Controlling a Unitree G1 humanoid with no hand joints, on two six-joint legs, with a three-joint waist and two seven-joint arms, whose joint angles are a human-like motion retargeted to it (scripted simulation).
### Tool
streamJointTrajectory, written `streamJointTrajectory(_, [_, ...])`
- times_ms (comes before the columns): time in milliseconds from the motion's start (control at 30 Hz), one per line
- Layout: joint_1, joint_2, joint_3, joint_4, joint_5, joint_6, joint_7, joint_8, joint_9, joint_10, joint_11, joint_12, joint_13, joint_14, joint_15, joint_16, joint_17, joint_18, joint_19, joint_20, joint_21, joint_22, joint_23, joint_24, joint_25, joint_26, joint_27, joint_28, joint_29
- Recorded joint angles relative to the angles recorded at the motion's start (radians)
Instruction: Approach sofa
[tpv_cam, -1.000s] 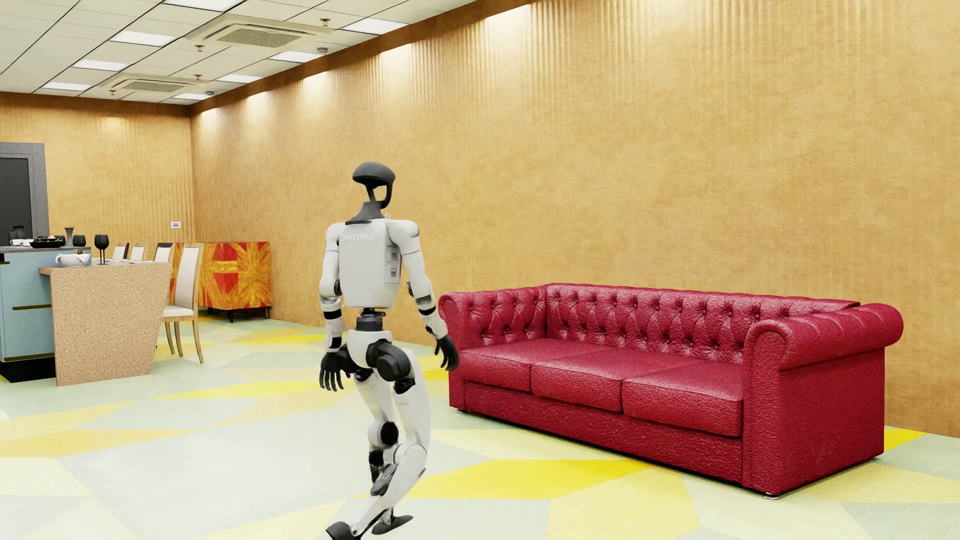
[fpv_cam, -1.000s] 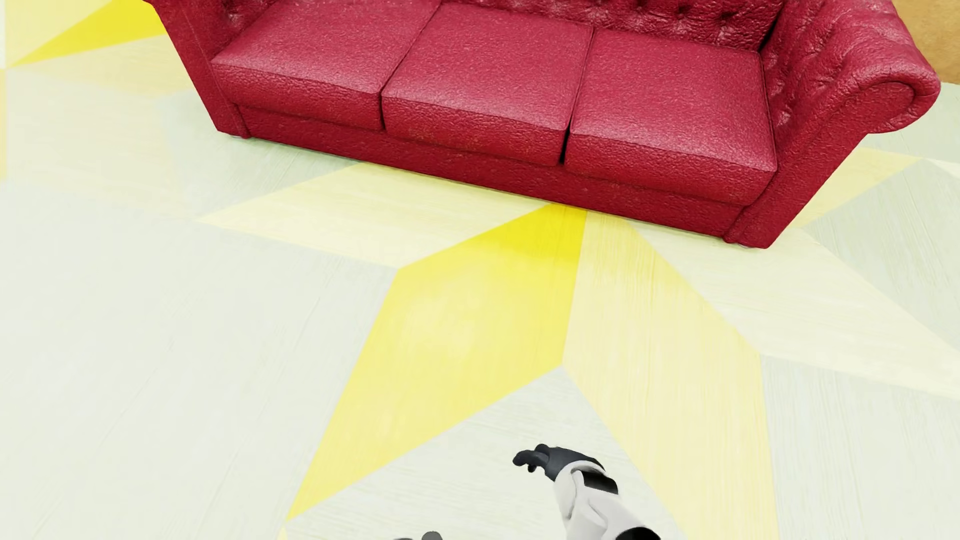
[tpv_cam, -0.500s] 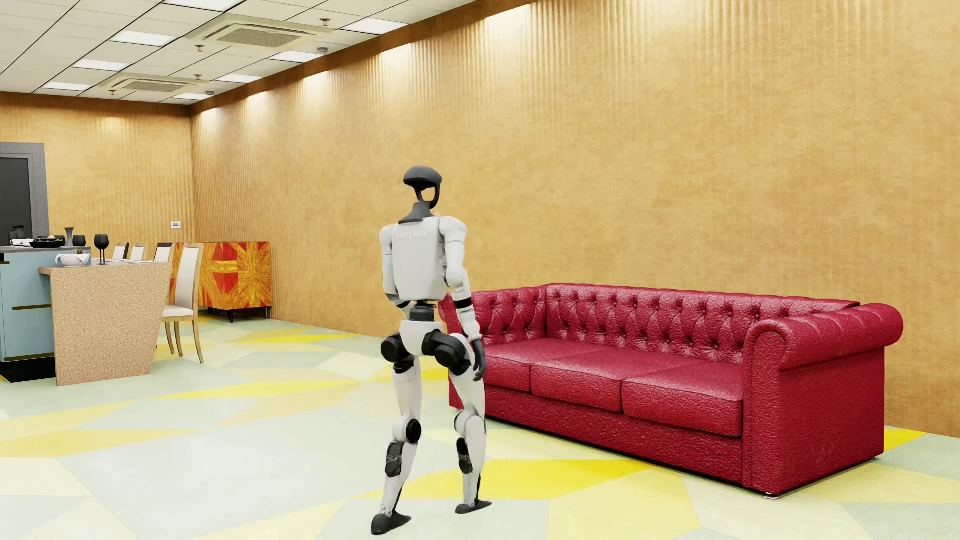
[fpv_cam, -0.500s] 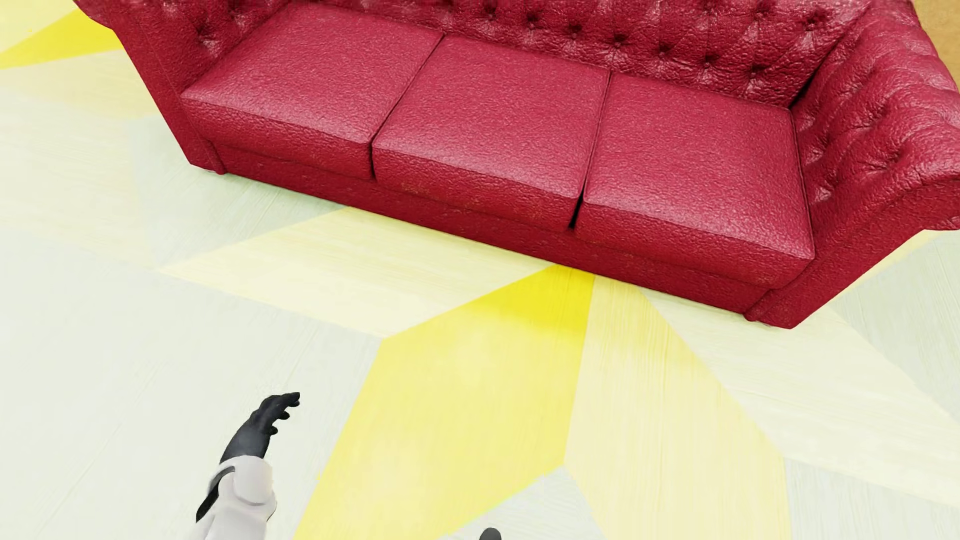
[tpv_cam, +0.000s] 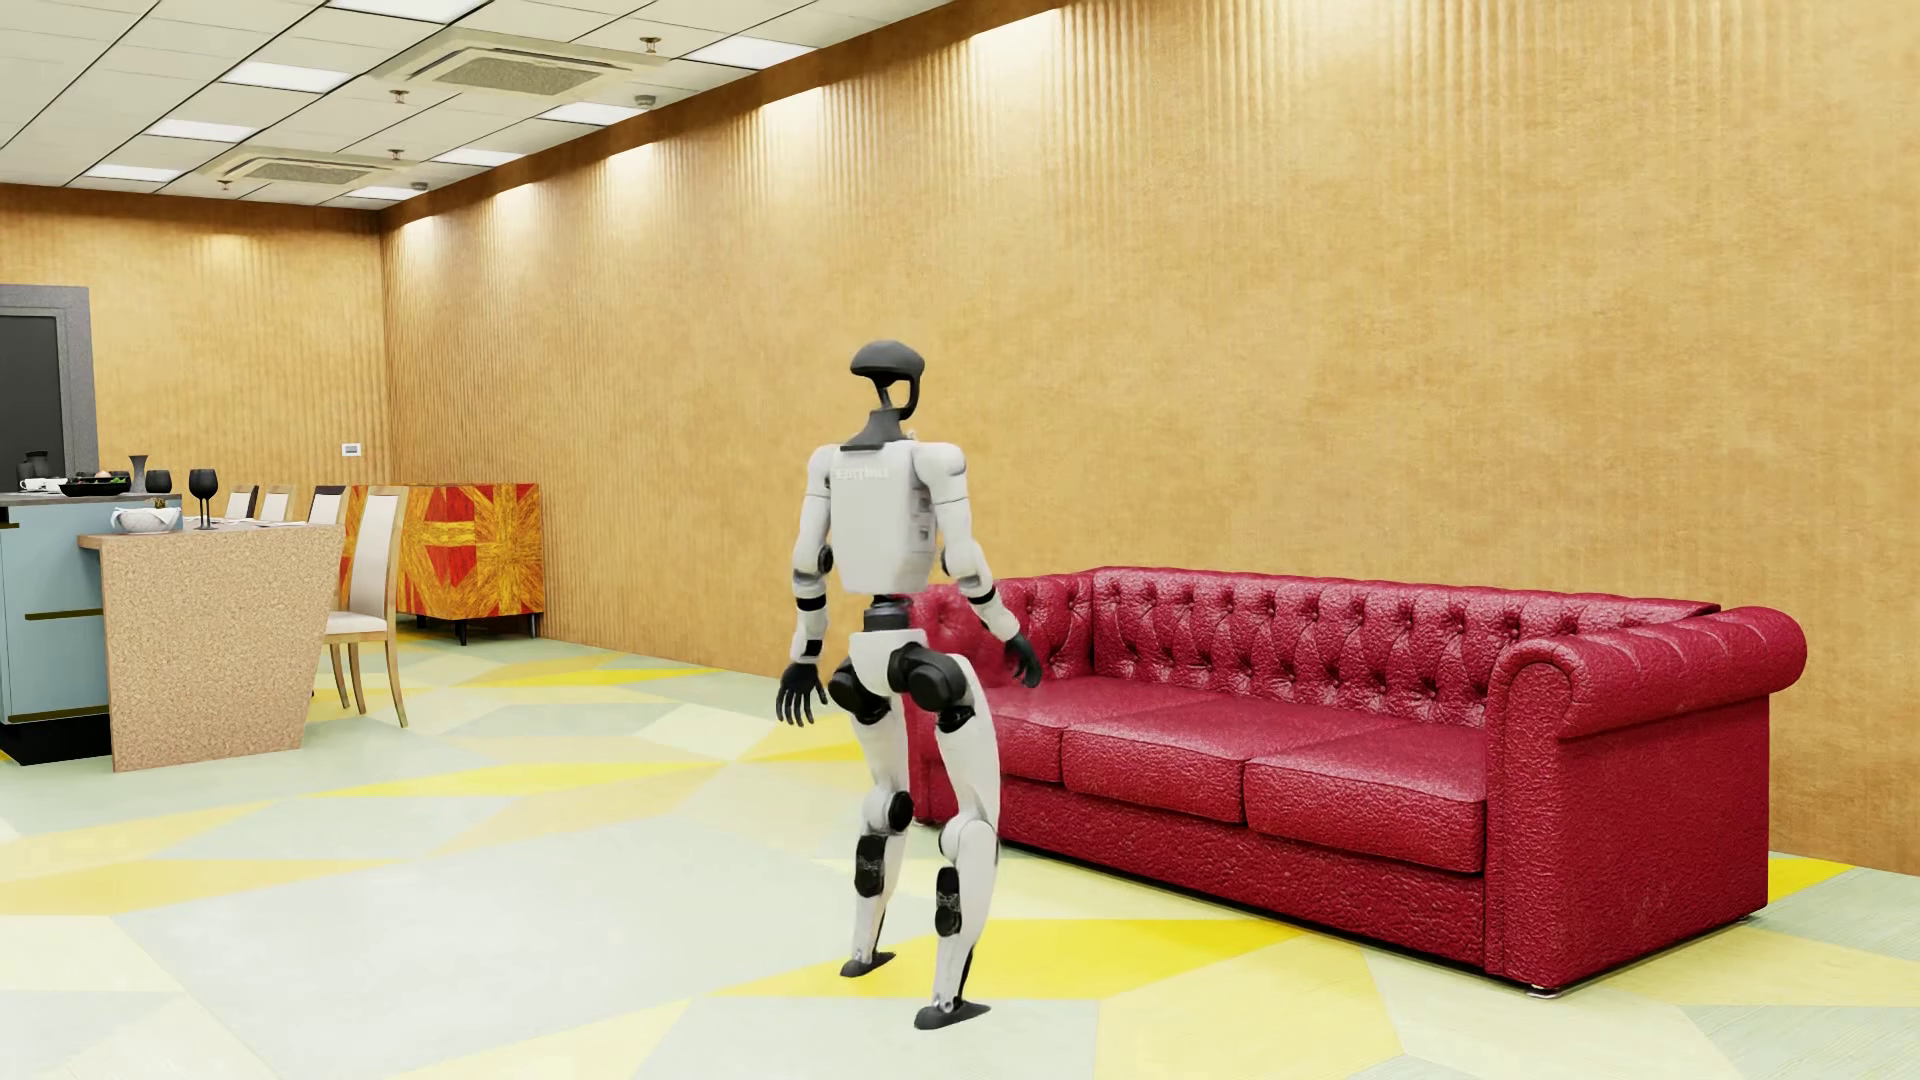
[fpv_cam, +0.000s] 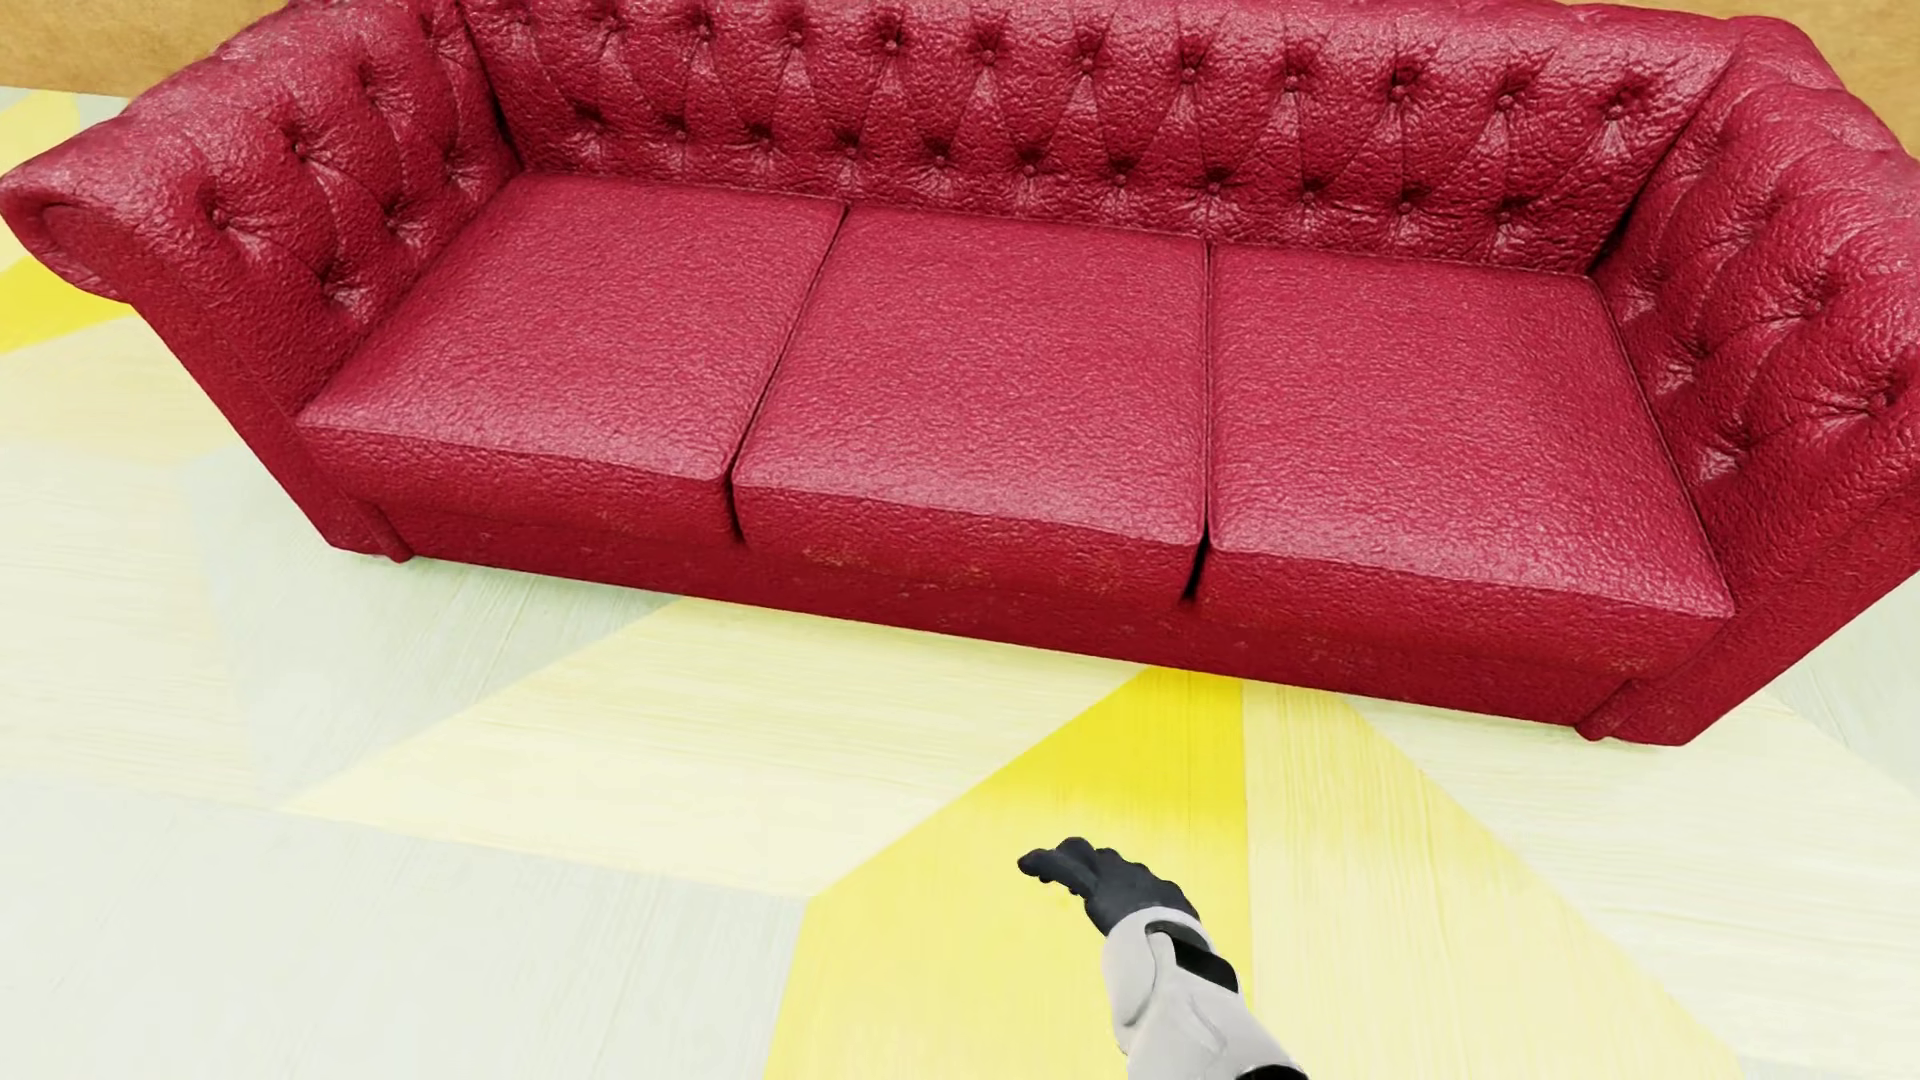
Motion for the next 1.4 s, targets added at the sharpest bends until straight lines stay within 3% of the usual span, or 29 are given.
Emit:
streamJointTrajectory(67, [0.035, -0.029, 0.015, -0.031, -0.058, -0.004, 0.073, 0.031, 0.007, 0.002, 0.071, -0.005, 0.018, -0.005, 0.012, -0.010, 0.003, 0.046, 0.027, -0.060, -0.051, 0.030, -0.042, 0.047, 0.018, 0.009, 0.008, -0.037, -0.038])
streamJointTrajectory(133, [0.091, -0.113, 0.028, -0.069, -0.114, -0.023, 0.154, 0.083, 0.018, -0.040, 0.206, -0.023, 0.031, -0.012, 0.085, 0.001, 0.009, 0.056, 0.052, -0.138, -0.056, 0.012, -0.045, 0.101, 0.033, -0.026, 0.007, -0.101, -0.043])
streamJointTrajectory(200, [0.143, -0.201, 0.034, -0.099, -0.170, -0.053, 0.221, 0.088, 0.029, -0.078, 0.351, -0.045, 0.031, -0.022, 0.170, 0.022, -0.012, 0.064, 0.119, -0.164, 0.019, -0.045, 0.002, 0.117, -0.004, -0.054, 0.006, -0.082, 0.035])
streamJointTrajectory(233, [0.164, -0.237, 0.034, -0.115, -0.206, -0.068, 0.236, 0.063, 0.033, -0.096, 0.413, -0.066, 0.036, -0.024, 0.179, 0.036, -0.027, 0.068, 0.126, -0.163, 0.047, -0.073, 0.033, 0.111, -0.023, -0.067, 0.007, -0.044, 0.087])
streamJointTrajectory(300, [0.208, -0.293, 0.027, -0.156, -0.255, -0.098, 0.249, 0.018, 0.037, -0.154, 0.503, -0.125, 0.074, -0.018, 0.156, 0.056, -0.046, 0.076, 0.072, -0.141, 0.033, -0.118, 0.096, 0.073, -0.011, -0.089, 0.056, 0.010, 0.123])
streamJointTrajectory(367, [0.255, -0.336, 0.015, -0.202, -0.269, -0.127, 0.252, -0.002, 0.035, -0.230, 0.542, -0.193, 0.137, -0.003, 0.135, 0.051, -0.066, 0.078, 0.037, -0.099, -0.010, -0.174, 0.139, 0.015, 0.009, -0.079, 0.113, 0.057, 0.024])
streamJointTrajectory(400, [0.274, -0.350, 0.009, -0.220, -0.253, -0.140, 0.250, -0.001, 0.032, -0.264, 0.537, -0.199, 0.169, 0.004, 0.121, 0.054, -0.080, 0.077, 0.014, -0.078, -0.026, -0.201, 0.160, -0.012, 0.024, -0.111, 0.130, 0.079, -0.017])
streamJointTrajectory(500, [0.289, -0.334, -0.009, -0.258, -0.145, -0.172, 0.205, 0.060, 0.015, -0.317, 0.351, -0.240, 0.299, 0.012, 0.117, 0.051, -0.112, 0.059, 0.060, -0.085, -0.099, -0.251, 0.149, -0.048, 0.118, -0.177, 0.142, 0.114, 0.033])
streamJointTrajectory(533, [0.291, -0.297, -0.014, -0.265, -0.115, -0.179, 0.183, 0.068, 0.008, -0.340, 0.220, -0.250, 0.352, 0.020, 0.157, 0.050, -0.123, 0.053, -0.001, -0.094, -0.120, -0.257, 0.130, -0.046, 0.144, -0.186, 0.129, 0.109, 0.067])
streamJointTrajectory(567, [0.286, -0.250, -0.015, -0.273, -0.131, -0.186, 0.161, 0.011, 0.002, -0.345, 0.138, -0.259, 0.401, 0.023, 0.123, 0.044, -0.126, 0.046, -0.058, -0.106, -0.142, -0.253, 0.116, -0.042, 0.163, -0.188, 0.126, 0.099, 0.080])
streamJointTrajectory(600, [0.284, -0.209, -0.017, -0.280, -0.145, -0.191, 0.138, -0.037, -0.003, -0.350, 0.076, -0.267, 0.433, 0.027, 0.096, 0.040, -0.115, 0.039, -0.078, -0.122, -0.151, -0.239, 0.114, -0.034, 0.170, -0.182, 0.135, 0.092, 0.078])
streamJointTrajectory(700, [0.274, -0.149, -0.020, -0.263, -0.130, -0.183, 0.090, -0.100, -0.011, -0.346, -0.025, -0.238, 0.424, 0.026, 0.114, 0.006, -0.082, 0.017, -0.086, -0.105, -0.078, -0.187, 0.178, -0.032, 0.113, -0.139, 0.170, 0.093, 0.130])
streamJointTrajectory(767, [0.256, -0.147, -0.015, -0.228, -0.099, -0.168, 0.079, -0.113, -0.009, -0.307, -0.031, -0.194, 0.373, -0.010, 0.107, -0.022, -0.074, 0.000, -0.092, -0.072, -0.029, -0.148, 0.181, -0.032, 0.072, -0.116, 0.167, 0.070, 0.205])
streamJointTrajectory(800, [0.229, -0.146, -0.013, -0.201, -0.080, -0.161, 0.068, -0.123, -0.005, -0.251, -0.027, -0.177, 0.344, -0.036, 0.098, -0.023, -0.062, -0.010, -0.102, -0.069, -0.026, -0.123, 0.163, -0.019, 0.066, -0.110, 0.163, 0.052, 0.201])
streamJointTrajectory(867, [0.133, -0.144, -0.014, -0.147, -0.048, -0.143, 0.027, -0.144, 0.007, -0.054, -0.001, -0.152, 0.299, -0.039, 0.072, -0.013, -0.042, -0.037, -0.119, -0.070, -0.054, -0.073, 0.118, 0.022, 0.066, -0.080, 0.134, 0.028, 0.105])
streamJointTrajectory(967, [0.016, -0.127, -0.018, -0.120, -0.033, -0.114, -0.080, -0.185, 0.015, 0.154, 0.022, -0.139, 0.233, -0.003, 0.051, -0.013, -0.024, -0.148, -0.126, -0.033, -0.060, -0.020, 0.065, 0.021, 0.055, -0.042, 0.093, 0.042, 0.004])
streamJointTrajectory(1033, [0.041, -0.103, -0.016, -0.090, -0.025, -0.097, -0.070, -0.186, 0.010, 0.065, -0.008, -0.131, 0.168, -0.039, 0.062, -0.023, -0.041, -0.093, -0.127, -0.005, -0.027, -0.020, 0.054, -0.008, 0.045, -0.044, 0.063, 0.030, 0.023])
streamJointTrajectory(1100, [0.131, -0.072, -0.009, -0.077, -0.022, -0.085, -0.013, -0.171, -0.002, -0.164, -0.062, -0.121, 0.101, 0.033, 0.084, -0.024, -0.065, -0.087, -0.124, -0.025, 0.018, -0.032, 0.061, 0.009, 0.026, -0.055, 0.056, 0.019, 0.059])
streamJointTrajectory(1133, [0.167, -0.065, -0.007, -0.082, -0.021, -0.080, 0.006, -0.164, -0.007, -0.220, -0.069, -0.122, 0.074, 0.025, 0.087, -0.022, -0.074, -0.050, -0.122, -0.038, 0.033, -0.036, 0.062, 0.020, 0.022, -0.056, 0.054, 0.016, 0.070])
streamJointTrajectory(1300, [0.257, -0.028, -0.010, -0.136, -0.062, -0.078, 0.025, -0.176, -0.021, -0.383, -0.106, -0.178, 0.118, 0.088, 0.102, -0.011, -0.066, -0.051, -0.106, -0.129, -0.066, -0.040, 0.014, 0.067, 0.087, -0.067, 0.073, -0.011, -0.024])
streamJointTrajectory(1400, [0.253, -0.018, -0.014, -0.151, -0.077, -0.079, 0.014, -0.187, -0.023, -0.374, -0.113, -0.192, 0.178, 0.079, 0.104, -0.013, -0.055, -0.040, -0.098, -0.141, -0.037, -0.077, 0.039, 0.050, 0.092, -0.090, 0.064, 0.012, -0.001])
